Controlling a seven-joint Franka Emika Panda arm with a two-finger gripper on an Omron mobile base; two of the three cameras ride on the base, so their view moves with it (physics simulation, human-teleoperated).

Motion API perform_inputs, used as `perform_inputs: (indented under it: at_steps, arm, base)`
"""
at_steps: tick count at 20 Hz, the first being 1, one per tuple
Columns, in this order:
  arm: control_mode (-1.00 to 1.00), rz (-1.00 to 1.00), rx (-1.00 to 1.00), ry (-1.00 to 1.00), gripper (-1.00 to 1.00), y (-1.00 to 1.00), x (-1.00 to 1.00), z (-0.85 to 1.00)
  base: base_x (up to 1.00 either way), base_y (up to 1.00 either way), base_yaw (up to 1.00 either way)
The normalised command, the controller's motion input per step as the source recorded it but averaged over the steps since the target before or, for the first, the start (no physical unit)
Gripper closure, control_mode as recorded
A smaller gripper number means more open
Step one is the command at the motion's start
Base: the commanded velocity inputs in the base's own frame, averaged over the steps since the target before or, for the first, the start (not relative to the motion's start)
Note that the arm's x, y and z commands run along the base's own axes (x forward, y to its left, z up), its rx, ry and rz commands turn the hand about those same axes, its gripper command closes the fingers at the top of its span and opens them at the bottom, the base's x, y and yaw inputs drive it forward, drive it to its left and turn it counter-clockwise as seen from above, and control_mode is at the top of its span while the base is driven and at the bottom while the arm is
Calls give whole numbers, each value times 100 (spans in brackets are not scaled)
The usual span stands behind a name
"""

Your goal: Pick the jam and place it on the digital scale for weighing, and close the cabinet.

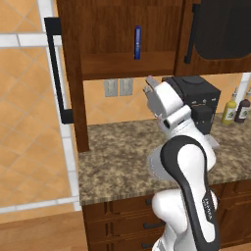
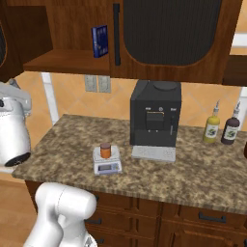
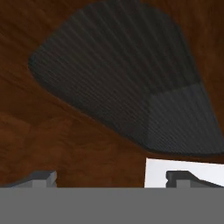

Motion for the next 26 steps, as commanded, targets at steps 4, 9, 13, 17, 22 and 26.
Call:
perform_inputs:
  at_steps: [4,9,13,17,22,26]
  arm:
    - [-100,0,8,-12,-100,-10,-10,-56]
    - [-100,2,12,-17,-100,-7,13,-87]
    - [-100,3,12,-13,-100,-28,21,-95]
    - [-100,10,21,0,-100,-100,-18,-52]
    - [-100,12,16,0,-100,-46,-48,-67]
    - [-100,2,-1,0,-100,50,32,-47]
  base:
    - [0,0,0]
    - [0,0,0]
    - [0,0,0]
    - [0,0,0]
    - [0,0,0]
    - [0,0,0]
